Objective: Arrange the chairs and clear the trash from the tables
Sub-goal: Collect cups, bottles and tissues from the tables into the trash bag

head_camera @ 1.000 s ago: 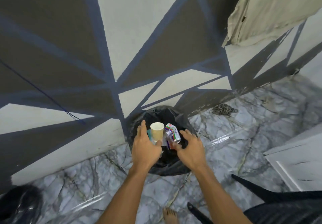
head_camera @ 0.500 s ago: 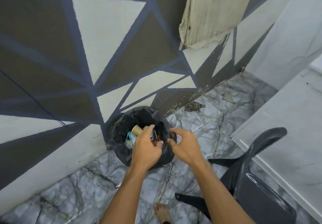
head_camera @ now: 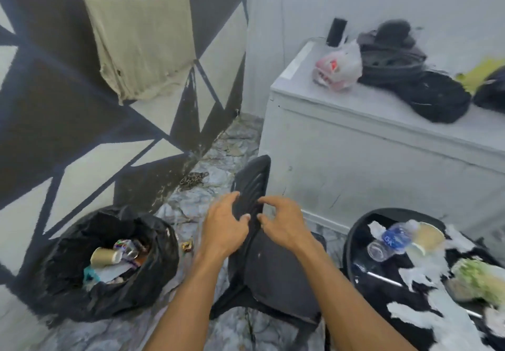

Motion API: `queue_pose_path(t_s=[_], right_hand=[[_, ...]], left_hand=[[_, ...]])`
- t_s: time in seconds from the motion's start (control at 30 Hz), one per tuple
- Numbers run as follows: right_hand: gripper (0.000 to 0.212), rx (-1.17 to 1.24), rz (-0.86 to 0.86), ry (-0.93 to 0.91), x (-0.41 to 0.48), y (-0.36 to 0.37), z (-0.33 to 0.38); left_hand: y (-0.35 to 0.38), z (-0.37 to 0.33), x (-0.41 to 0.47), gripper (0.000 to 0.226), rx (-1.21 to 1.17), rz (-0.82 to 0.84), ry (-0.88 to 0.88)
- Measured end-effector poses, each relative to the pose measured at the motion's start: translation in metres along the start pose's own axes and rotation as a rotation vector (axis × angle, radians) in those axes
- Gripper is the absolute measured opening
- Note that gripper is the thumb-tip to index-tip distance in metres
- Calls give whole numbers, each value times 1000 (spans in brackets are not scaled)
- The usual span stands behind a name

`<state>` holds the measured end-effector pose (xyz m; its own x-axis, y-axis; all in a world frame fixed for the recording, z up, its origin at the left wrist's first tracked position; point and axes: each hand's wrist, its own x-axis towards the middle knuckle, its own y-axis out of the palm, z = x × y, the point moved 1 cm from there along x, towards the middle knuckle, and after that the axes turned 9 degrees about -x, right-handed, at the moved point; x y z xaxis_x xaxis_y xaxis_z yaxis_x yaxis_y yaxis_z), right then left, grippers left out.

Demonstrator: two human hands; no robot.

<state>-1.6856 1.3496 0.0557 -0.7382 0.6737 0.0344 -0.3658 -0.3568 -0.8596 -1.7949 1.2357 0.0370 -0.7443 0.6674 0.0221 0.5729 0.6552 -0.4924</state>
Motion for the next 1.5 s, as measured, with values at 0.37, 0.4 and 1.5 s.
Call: queue_pose_path(t_s=[0.37, 0.4, 1.5], right_hand=[[24, 127, -376, 415, -100, -124, -211], [25, 136, -429, 450, -107, -133, -234], [34, 172, -159, -49, 106, -138, -169]], left_hand=[[245, -128, -23, 56, -28, 550, 223], [264, -141, -27, 56, -47, 577, 232], [126, -177, 86, 60, -101, -302, 232]])
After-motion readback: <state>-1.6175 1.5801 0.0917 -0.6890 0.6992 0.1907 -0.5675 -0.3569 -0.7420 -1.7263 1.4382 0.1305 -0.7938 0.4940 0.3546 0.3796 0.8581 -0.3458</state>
